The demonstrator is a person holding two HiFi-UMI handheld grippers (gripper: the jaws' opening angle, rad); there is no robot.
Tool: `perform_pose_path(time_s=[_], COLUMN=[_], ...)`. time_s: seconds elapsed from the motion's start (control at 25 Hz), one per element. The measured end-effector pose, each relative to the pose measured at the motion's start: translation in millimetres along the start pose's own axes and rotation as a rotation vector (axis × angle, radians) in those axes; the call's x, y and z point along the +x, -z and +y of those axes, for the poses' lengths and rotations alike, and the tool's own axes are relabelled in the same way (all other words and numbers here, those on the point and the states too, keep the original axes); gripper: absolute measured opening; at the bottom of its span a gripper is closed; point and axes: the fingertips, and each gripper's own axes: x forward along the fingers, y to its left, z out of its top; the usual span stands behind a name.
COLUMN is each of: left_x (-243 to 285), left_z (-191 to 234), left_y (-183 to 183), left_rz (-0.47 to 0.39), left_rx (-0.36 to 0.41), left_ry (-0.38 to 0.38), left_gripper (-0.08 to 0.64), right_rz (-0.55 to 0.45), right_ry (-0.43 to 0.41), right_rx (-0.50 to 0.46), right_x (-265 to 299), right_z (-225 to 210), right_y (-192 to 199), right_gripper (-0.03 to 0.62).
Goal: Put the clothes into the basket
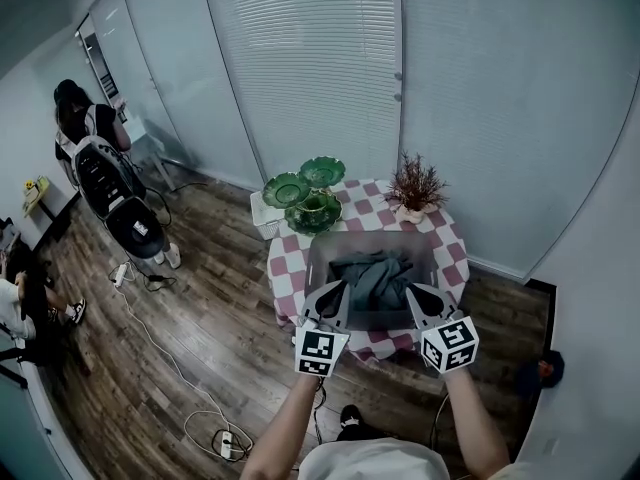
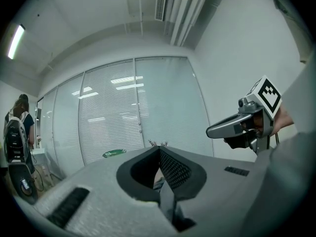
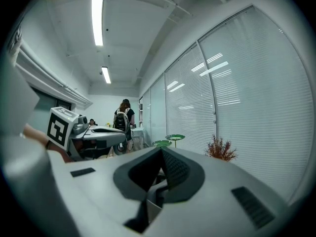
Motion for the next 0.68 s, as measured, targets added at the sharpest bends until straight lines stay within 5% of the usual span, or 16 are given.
perform_pose_path(time_s=[0.68], left_x=[0.9], left_z=[-6.2], left_y=[8.3], left_rz=[0.014], left_rx=[-0.006], left_ry=[0.039], left_gripper=[0.014], right_rz=[0.019], right_ry=[-0.018], right_rx=[-0.043], right_x=[3.4], right_z=[1.4], right_y=[2.3], right_gripper=[0.021])
